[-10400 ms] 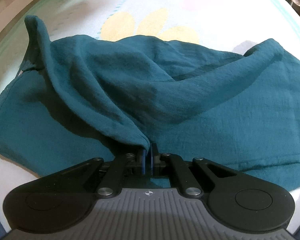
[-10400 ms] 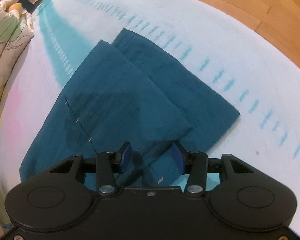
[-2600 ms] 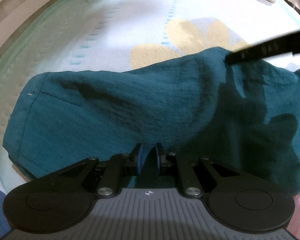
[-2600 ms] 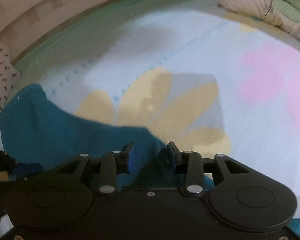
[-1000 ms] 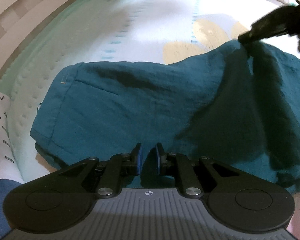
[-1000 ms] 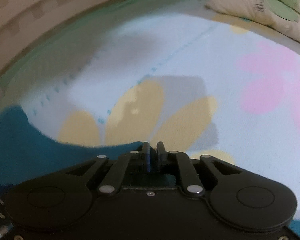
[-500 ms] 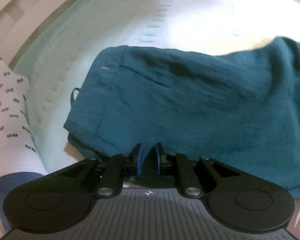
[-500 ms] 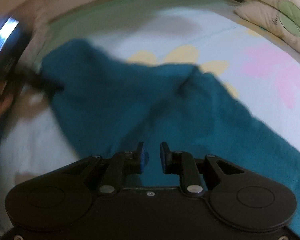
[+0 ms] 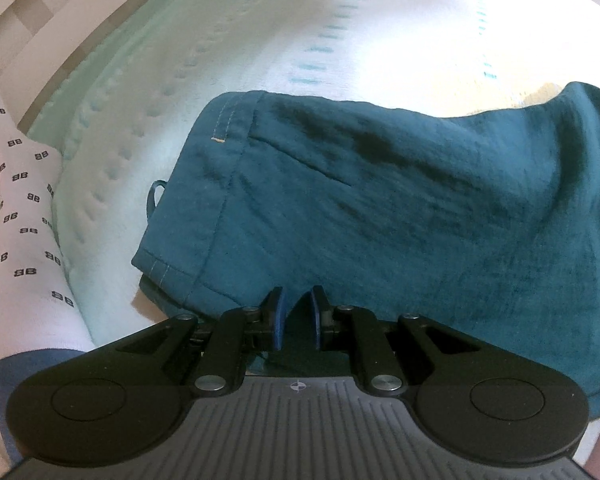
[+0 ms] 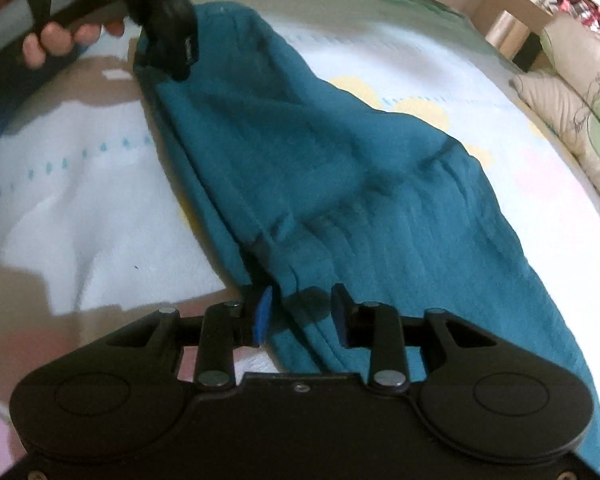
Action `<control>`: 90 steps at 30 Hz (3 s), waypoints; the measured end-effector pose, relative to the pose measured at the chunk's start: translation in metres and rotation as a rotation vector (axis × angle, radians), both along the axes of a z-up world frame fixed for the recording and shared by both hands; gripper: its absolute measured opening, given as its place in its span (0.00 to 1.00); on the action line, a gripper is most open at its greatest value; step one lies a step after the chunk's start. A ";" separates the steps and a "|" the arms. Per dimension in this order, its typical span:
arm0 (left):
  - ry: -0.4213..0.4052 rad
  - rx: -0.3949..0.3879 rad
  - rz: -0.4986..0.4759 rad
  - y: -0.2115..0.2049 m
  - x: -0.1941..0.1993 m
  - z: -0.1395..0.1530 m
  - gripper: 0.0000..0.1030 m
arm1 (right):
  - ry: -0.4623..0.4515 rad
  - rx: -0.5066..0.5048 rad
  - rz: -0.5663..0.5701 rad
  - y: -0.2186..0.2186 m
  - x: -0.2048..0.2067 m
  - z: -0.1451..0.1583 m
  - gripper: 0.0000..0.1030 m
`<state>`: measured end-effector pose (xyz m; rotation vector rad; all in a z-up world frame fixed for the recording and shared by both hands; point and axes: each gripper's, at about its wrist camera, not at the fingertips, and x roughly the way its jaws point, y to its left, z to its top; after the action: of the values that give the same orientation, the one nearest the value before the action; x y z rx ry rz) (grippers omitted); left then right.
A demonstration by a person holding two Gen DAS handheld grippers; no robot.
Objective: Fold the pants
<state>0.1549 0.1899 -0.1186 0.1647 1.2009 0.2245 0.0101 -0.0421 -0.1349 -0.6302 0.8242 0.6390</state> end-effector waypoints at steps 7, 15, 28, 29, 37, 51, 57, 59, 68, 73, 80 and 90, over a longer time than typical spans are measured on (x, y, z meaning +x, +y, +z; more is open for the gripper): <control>-0.002 -0.020 0.004 0.002 -0.001 0.002 0.14 | 0.072 0.111 -0.036 -0.014 0.006 0.015 0.05; -0.017 0.003 -0.001 -0.003 -0.004 0.003 0.14 | 0.110 0.045 0.035 -0.003 -0.011 0.001 0.18; -0.151 -0.089 -0.159 -0.102 -0.036 0.046 0.14 | 0.231 0.435 -0.549 -0.134 0.023 0.063 0.37; -0.143 -0.093 -0.184 -0.114 -0.036 0.044 0.14 | 0.236 0.463 -0.618 -0.154 0.026 0.068 0.37; -0.093 -0.128 -0.363 -0.194 -0.047 0.025 0.14 | 0.194 0.478 -1.021 -0.287 0.028 0.096 0.38; -0.013 -0.055 -0.448 -0.230 -0.057 -0.015 0.14 | 0.276 0.429 -1.406 -0.465 -0.006 0.065 0.38; -0.003 -0.043 -0.428 -0.233 -0.056 -0.014 0.14 | 0.269 0.399 -1.386 -0.492 -0.016 0.045 0.38; -0.001 -0.039 -0.424 -0.234 -0.057 -0.014 0.14 | 0.292 0.402 -1.365 -0.495 -0.019 0.039 0.38; 0.008 -0.022 -0.417 -0.237 -0.054 -0.015 0.14 | 0.336 0.443 -1.348 -0.501 -0.030 0.011 0.45; 0.009 -0.026 -0.412 -0.237 -0.054 -0.015 0.14 | 0.339 0.504 -1.350 -0.505 -0.029 0.005 0.47; 0.021 -0.036 -0.411 -0.234 -0.049 -0.014 0.14 | 0.240 0.417 -1.226 -0.479 -0.028 0.025 0.14; -0.022 -0.081 -0.476 -0.249 -0.047 0.017 0.14 | 0.267 0.314 -1.266 -0.487 -0.040 0.016 0.12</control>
<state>0.1078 -0.0589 -0.1020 0.3693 1.1126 -0.2371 -0.0302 -0.5292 -0.1191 0.3219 1.1431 -0.3251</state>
